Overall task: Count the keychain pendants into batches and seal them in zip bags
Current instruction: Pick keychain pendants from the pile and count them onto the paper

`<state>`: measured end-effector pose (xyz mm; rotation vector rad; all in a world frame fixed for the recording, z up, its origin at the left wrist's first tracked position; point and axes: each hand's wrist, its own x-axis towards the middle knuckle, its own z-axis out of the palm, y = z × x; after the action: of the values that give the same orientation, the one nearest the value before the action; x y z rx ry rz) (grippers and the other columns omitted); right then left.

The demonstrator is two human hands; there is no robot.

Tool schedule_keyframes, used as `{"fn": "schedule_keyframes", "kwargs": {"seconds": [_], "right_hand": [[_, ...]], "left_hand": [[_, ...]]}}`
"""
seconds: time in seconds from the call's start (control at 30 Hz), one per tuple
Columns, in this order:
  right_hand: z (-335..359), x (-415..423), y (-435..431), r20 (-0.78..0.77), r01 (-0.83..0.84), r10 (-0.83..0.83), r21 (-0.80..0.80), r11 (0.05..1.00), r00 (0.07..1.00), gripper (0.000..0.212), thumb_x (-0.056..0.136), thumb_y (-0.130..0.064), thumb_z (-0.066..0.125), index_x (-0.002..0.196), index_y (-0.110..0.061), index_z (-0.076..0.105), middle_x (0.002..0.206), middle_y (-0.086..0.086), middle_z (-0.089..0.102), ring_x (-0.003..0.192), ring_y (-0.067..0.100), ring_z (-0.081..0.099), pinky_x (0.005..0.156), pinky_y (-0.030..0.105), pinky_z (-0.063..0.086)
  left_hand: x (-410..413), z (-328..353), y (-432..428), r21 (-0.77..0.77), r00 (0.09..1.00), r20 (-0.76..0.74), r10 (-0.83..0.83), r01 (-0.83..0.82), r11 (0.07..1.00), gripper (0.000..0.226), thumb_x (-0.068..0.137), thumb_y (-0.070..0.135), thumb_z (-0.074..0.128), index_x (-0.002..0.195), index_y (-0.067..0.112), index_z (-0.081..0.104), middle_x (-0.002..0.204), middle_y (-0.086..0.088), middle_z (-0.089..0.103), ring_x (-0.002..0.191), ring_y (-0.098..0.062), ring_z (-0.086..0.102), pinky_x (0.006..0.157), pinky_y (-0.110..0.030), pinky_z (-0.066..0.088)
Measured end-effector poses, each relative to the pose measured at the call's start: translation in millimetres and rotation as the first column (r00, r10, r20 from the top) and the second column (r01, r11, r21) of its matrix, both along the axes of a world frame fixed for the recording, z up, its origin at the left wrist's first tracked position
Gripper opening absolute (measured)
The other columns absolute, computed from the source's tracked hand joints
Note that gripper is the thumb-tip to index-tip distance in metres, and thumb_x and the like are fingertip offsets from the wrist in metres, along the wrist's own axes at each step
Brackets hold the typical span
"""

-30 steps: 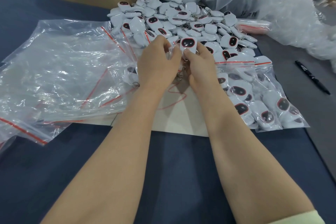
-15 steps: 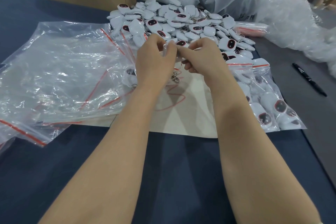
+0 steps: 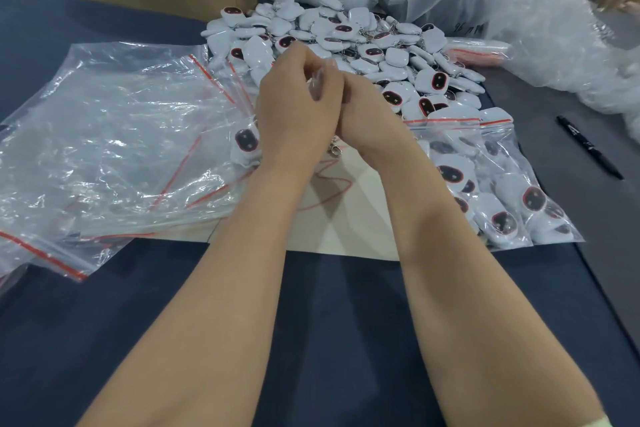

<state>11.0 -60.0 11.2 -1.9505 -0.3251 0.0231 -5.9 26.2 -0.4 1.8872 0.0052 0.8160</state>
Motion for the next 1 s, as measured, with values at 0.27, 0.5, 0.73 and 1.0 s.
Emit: {"fn": "schedule_keyframes", "kwargs": {"seconds": [0.27, 0.5, 0.73, 1.0], "right_hand": [[3, 2, 0, -0.174, 0.124, -0.057, 0.406, 0.906, 0.983, 0.026, 0.091, 0.006, 0.039, 0.096, -0.009, 0.059, 0.077, 0.001, 0.069, 0.052, 0.008, 0.062, 0.059, 0.02, 0.052], [-22, 12, -6, 0.232, 0.414, -0.386, -0.088, 0.906, 0.893, 0.034, 0.086, 0.002, 0.042, 0.098, -0.017, 0.068, 0.107, 0.0, 0.066, 0.103, 0.016, 0.056, 0.092, 0.02, 0.039], [-50, 15, 23, 0.126, 0.084, 0.019, -0.755, 0.65, 0.992, 0.067, 0.088, -0.031, 0.049, 0.151, -0.025, 0.026, 0.16, 0.003, 0.014, 0.148, 0.027, 0.003, 0.119, 0.049, 0.008], [-53, 16, 26, 0.159, 0.167, -0.073, -0.726, 0.667, 0.985, 0.071, 0.091, -0.037, 0.046, 0.152, -0.018, 0.016, 0.156, 0.003, 0.024, 0.145, 0.027, 0.017, 0.118, 0.044, 0.013]], "left_hand": [[4, 4, 8, -0.263, 0.992, 0.056, 0.115, -0.096, 0.96, 0.017, 0.092, 0.018, 0.054, 0.077, 0.011, 0.049, 0.067, 0.014, 0.049, 0.062, 0.001, 0.044, 0.063, -0.011, 0.035], [4, 11, 15, -0.448, 0.972, 0.094, 0.214, -0.151, 0.881, 0.024, 0.093, 0.013, 0.05, 0.069, 0.012, 0.044, 0.078, -0.024, 0.062, 0.07, -0.018, 0.047, 0.065, -0.017, 0.037], [3, 14, 17, -0.528, 0.972, 0.088, 0.218, -0.14, 0.838, 0.031, 0.09, 0.008, 0.05, 0.063, 0.015, 0.037, 0.072, -0.019, 0.055, 0.07, -0.02, 0.049, 0.063, -0.016, 0.037], [2, 12, 15, -0.527, 0.976, 0.095, 0.197, -0.119, 0.841, 0.023, 0.09, 0.011, 0.05, 0.069, 0.007, 0.044, 0.074, -0.025, 0.058, 0.069, -0.017, 0.048, 0.064, -0.014, 0.038]]}}
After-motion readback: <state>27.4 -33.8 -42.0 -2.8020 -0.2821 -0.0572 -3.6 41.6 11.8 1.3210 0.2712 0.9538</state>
